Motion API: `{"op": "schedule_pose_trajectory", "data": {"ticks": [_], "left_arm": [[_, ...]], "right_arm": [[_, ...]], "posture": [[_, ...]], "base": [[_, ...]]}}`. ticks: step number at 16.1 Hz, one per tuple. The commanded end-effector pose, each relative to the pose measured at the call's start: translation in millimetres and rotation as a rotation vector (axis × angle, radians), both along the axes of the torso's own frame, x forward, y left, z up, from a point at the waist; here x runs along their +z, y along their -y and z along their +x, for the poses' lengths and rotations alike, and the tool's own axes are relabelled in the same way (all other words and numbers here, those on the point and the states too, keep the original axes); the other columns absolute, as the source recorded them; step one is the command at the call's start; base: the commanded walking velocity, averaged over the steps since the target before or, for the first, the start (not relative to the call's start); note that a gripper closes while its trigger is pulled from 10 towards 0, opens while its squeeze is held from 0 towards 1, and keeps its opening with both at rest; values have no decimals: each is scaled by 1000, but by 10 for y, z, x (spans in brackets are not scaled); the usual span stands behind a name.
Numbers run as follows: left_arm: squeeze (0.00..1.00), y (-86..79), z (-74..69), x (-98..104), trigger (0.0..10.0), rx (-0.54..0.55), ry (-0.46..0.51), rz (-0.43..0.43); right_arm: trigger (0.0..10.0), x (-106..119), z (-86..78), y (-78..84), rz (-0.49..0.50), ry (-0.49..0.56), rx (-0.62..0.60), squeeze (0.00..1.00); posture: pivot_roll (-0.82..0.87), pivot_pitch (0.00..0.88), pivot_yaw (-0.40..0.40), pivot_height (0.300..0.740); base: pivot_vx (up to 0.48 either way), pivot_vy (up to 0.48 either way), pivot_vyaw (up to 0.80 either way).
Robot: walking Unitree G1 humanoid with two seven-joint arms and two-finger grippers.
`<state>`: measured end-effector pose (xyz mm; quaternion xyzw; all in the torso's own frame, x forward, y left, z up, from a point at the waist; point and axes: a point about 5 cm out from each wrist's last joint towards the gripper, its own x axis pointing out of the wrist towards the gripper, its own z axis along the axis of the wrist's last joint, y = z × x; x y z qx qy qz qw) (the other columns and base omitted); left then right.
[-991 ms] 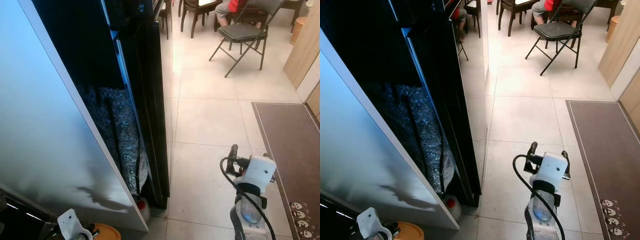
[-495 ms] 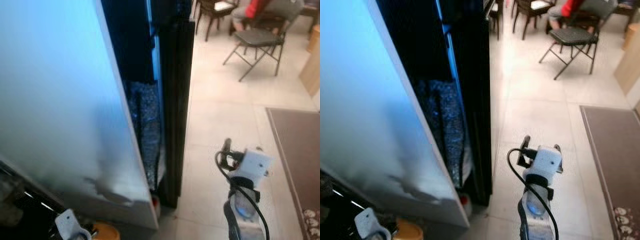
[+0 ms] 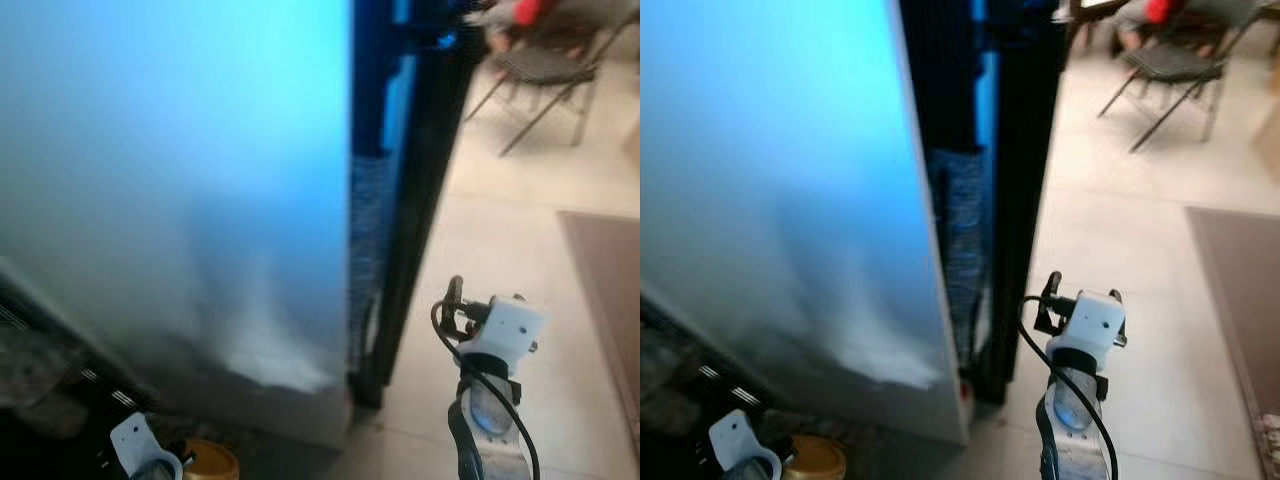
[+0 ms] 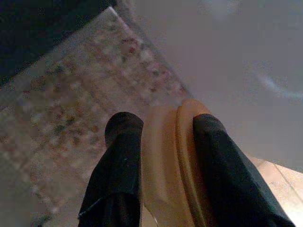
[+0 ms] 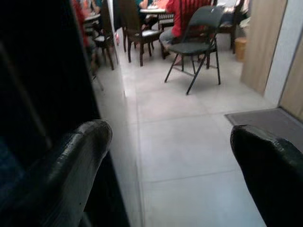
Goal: Restocking fridge
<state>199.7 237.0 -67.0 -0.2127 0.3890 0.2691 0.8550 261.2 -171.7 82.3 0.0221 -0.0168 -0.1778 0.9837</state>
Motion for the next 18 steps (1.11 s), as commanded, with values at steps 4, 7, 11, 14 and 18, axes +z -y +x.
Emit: {"op": "schedule_pose_trajectory", "data": {"ticks": [4, 7, 11, 14, 18], "left_arm": [[0, 32, 7, -5, 10000, -23, -9, 5], [0, 42, 16, -3, 10000, -29, -9, 7], [0, 51, 13, -7, 10000, -31, -9, 4], [0, 53, -12, -22, 10000, -38, -17, 4], [0, 47, -43, -37, 10000, -40, -25, -2]], "right_arm": [[10000, 33, 39, 17, 22, 0, 15, 0], [10000, 49, 119, 0, 18, -16, 88, 0], [10000, 121, 188, -86, -6, -10, 222, 0], [10000, 62, 185, -248, -47, -50, 348, 0], [10000, 108, 319, -298, -73, -57, 425, 0]], "posture": [[-148, 0, 109, 740], [-150, 0, 109, 740], [-153, 0, 106, 740], [-154, 0, 106, 740], [-156, 0, 107, 740]], "base": [[0, 0, 0], [0, 0, 0], [0, 0, 0], [0, 0, 0], [0, 0, 0]]}}
